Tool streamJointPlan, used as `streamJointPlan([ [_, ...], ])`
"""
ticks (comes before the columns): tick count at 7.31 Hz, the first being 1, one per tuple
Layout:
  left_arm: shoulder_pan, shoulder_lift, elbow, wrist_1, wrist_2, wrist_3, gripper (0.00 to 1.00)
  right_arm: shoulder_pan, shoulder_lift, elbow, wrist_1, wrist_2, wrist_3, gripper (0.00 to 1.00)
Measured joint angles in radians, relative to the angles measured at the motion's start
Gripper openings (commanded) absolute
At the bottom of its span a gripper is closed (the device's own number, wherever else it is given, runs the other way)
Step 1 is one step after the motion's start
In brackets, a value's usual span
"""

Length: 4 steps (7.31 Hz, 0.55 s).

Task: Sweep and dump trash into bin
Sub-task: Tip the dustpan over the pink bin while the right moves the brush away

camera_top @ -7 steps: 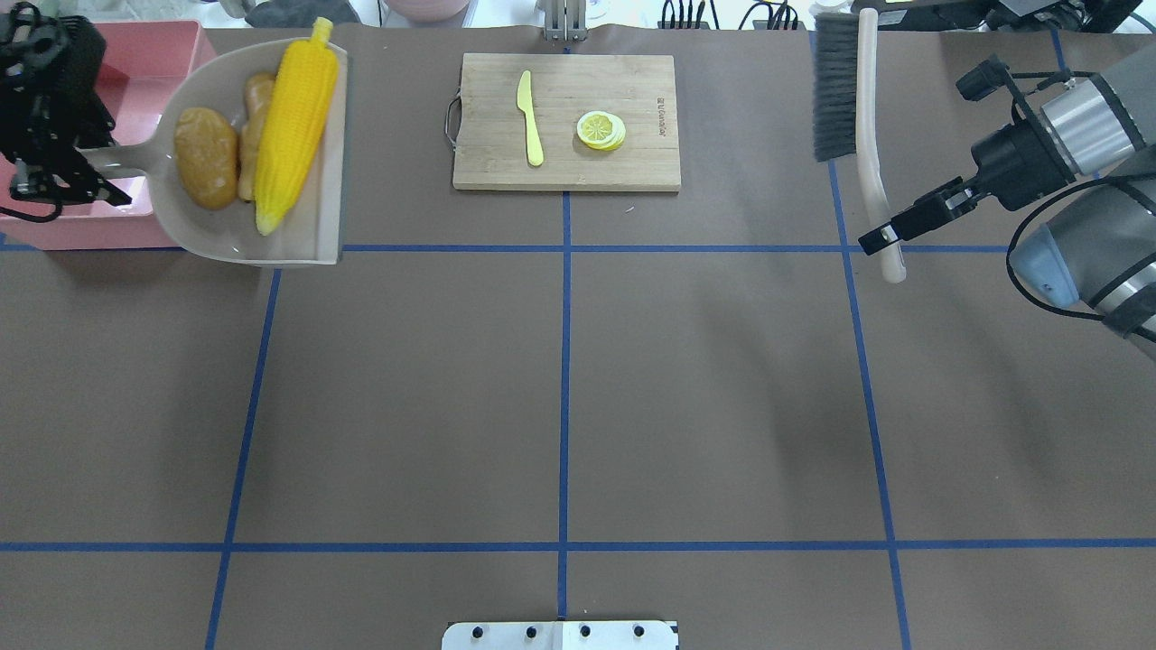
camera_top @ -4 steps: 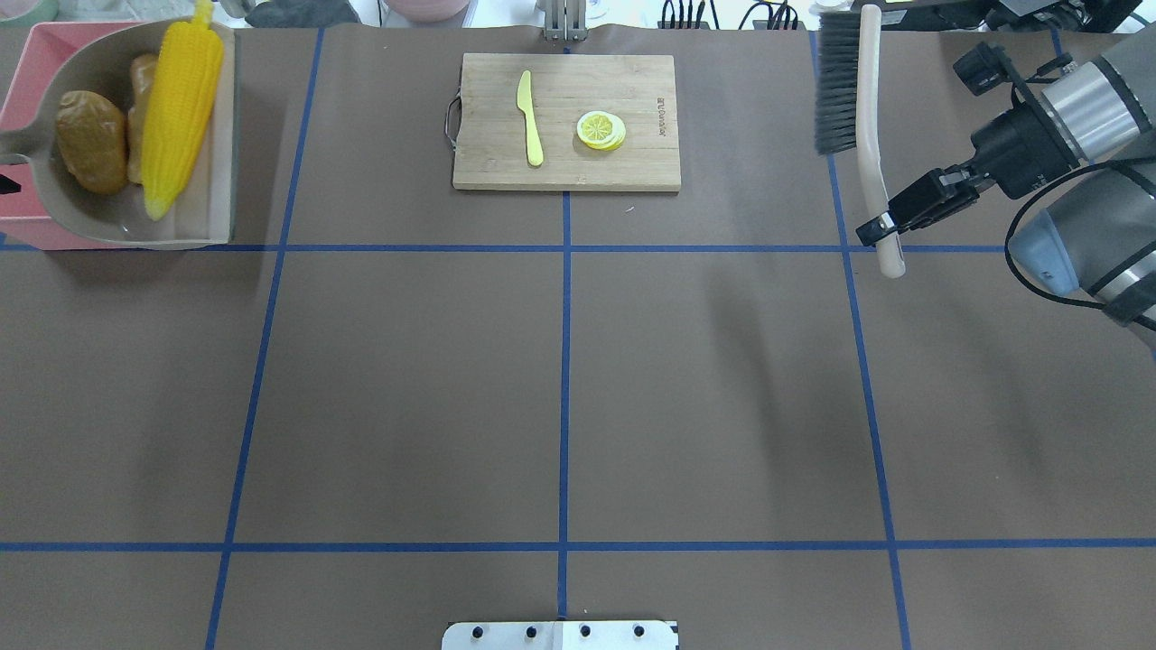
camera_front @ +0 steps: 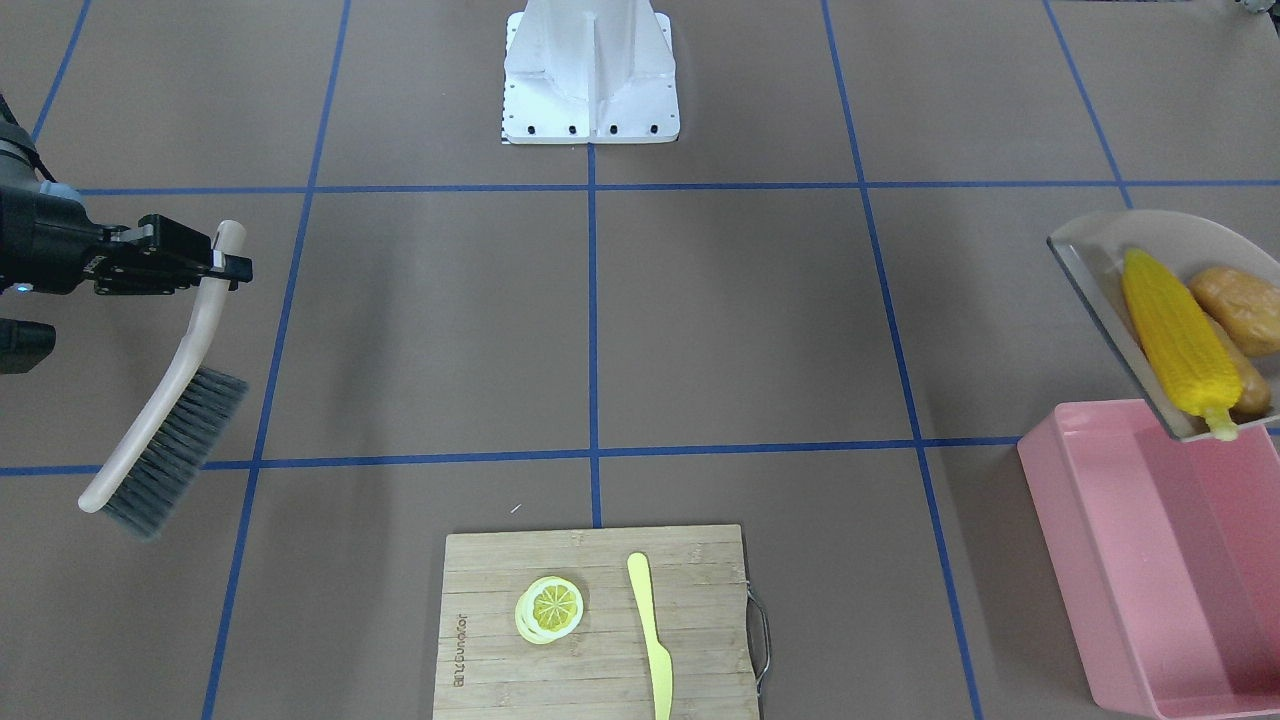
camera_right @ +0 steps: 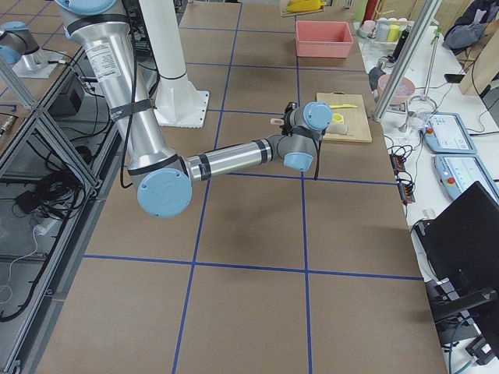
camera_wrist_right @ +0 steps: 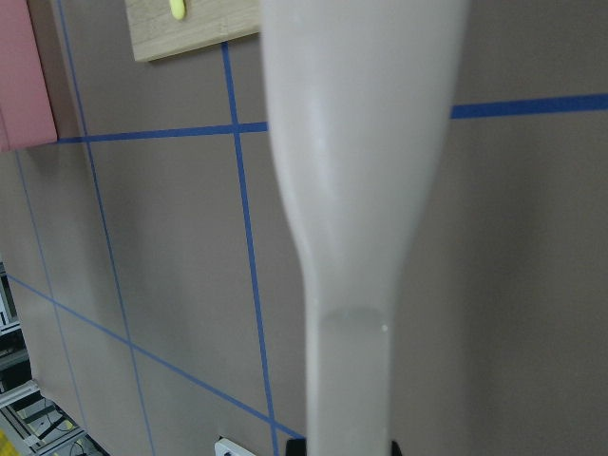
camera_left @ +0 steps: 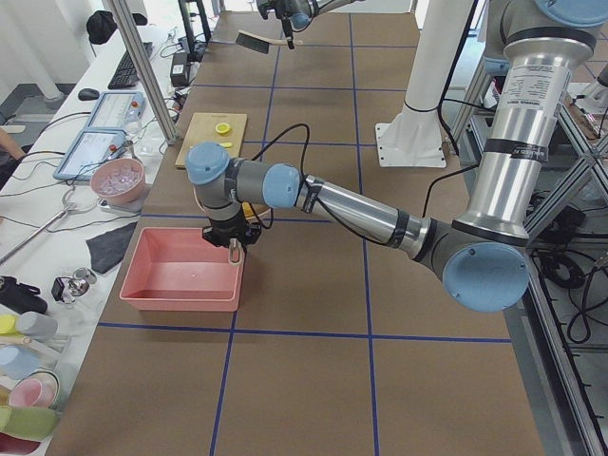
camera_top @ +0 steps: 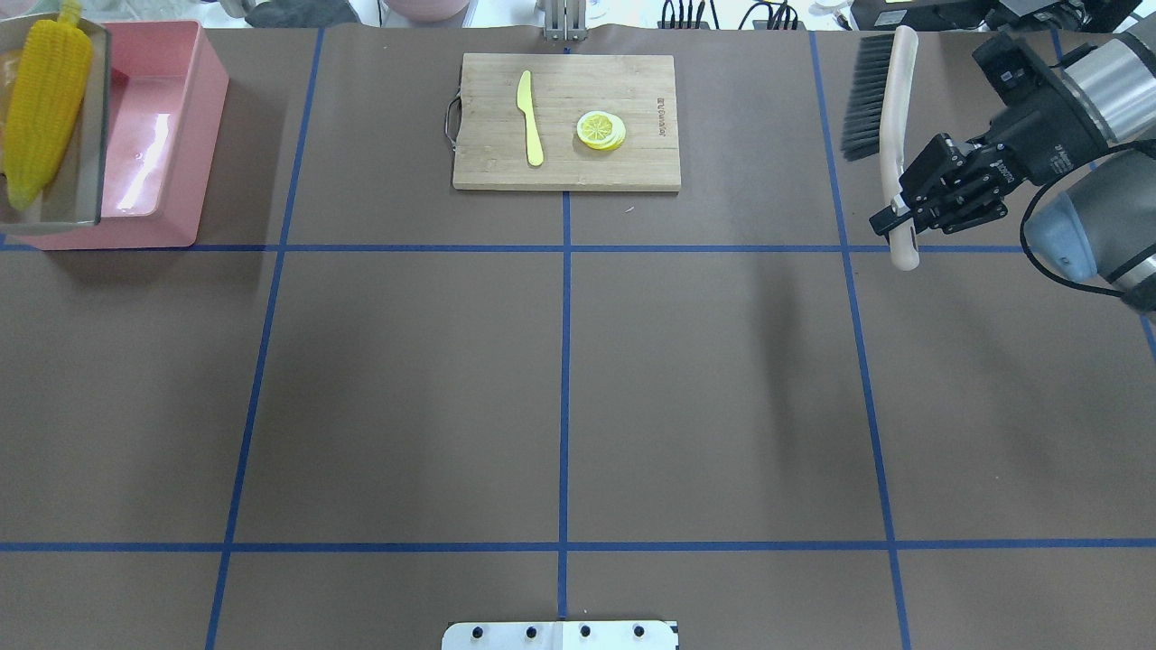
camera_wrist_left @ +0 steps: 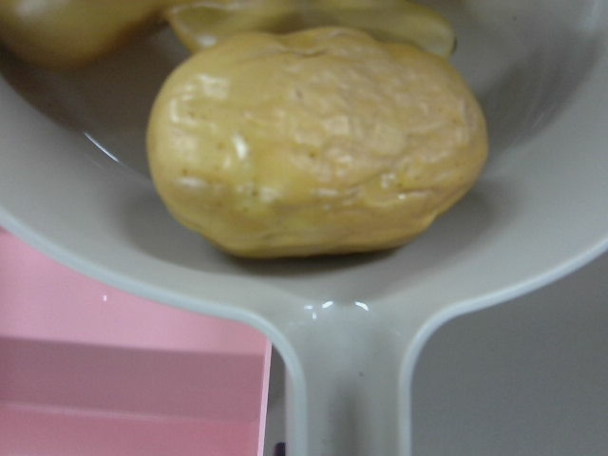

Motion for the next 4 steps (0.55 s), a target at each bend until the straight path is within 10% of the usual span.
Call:
streamJointPlan([
  [4, -0.031, -0.059, 0.271, -0.117, 0.01, 0.04, 0.0, -0.014, -0.078, 0.007, -0.03, 0.019, 0.004, 0.0],
])
